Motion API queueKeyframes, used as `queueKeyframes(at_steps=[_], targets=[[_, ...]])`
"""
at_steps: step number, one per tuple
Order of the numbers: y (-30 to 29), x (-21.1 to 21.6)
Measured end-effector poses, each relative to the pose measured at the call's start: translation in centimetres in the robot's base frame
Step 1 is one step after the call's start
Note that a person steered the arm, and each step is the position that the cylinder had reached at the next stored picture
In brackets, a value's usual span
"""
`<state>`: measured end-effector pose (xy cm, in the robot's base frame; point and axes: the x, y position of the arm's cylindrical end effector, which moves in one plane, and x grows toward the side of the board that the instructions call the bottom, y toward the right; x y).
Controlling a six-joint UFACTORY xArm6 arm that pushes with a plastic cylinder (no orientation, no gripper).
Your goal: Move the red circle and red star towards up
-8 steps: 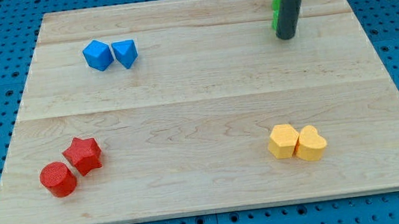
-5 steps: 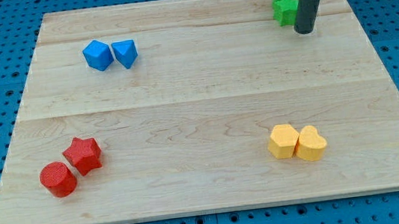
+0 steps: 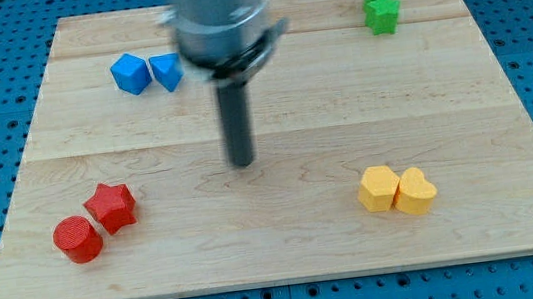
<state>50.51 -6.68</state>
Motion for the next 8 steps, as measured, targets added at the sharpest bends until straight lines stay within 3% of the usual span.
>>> queueKeyframes(at_steps=[1, 3, 4, 5, 6, 8], targets=[[-5.7, 9.7], [-23.3, 11.3], [-23.7, 11.2], [-21.6, 7.9], [-14.5, 7.9], [-9.6, 3.1]])
